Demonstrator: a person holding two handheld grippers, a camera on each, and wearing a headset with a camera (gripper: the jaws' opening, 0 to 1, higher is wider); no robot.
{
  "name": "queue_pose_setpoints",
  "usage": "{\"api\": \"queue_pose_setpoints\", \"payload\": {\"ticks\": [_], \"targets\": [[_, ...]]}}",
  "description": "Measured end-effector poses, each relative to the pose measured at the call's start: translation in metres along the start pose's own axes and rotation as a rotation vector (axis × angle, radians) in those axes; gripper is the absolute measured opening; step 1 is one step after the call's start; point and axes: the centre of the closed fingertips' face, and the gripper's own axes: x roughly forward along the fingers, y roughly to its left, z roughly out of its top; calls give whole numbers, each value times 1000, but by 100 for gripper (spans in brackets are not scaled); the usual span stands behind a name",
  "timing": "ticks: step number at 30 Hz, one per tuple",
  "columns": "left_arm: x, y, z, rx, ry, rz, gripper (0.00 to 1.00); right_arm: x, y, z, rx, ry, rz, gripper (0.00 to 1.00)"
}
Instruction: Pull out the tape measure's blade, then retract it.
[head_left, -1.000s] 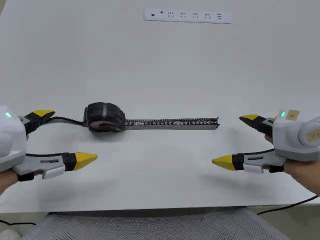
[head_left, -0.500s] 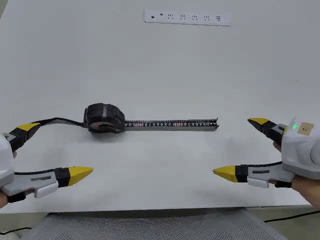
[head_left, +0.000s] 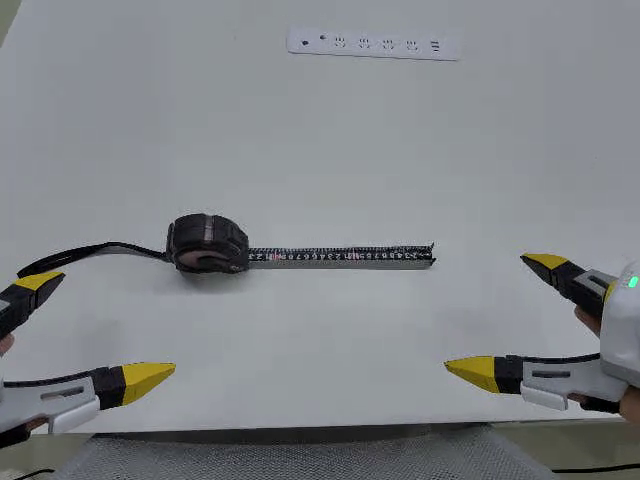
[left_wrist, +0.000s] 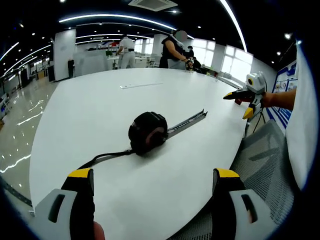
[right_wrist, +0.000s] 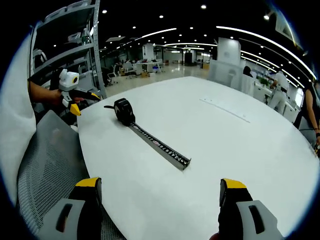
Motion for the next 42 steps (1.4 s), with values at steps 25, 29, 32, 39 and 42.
{"api": "queue_pose_setpoints", "payload": {"ticks": [25, 29, 32, 39, 42], "targets": [[-6, -8, 1, -1, -18, -6, 96, -8, 5, -11, 50, -19, -20, 99], [-6, -10, 0, -1, -15, -8, 97, -8, 6, -12, 51, -18, -20, 99], [-6, -10, 0, -3, -16, -9, 97, -7, 6, -12, 48, -16, -18, 99], [-6, -10, 0, 1, -18, -6, 96, -7, 8, -12, 53, -18, -15, 99], [-6, -10, 0, -3, -18, -7, 96, -8, 8, -13, 55, -18, -17, 99]]}}
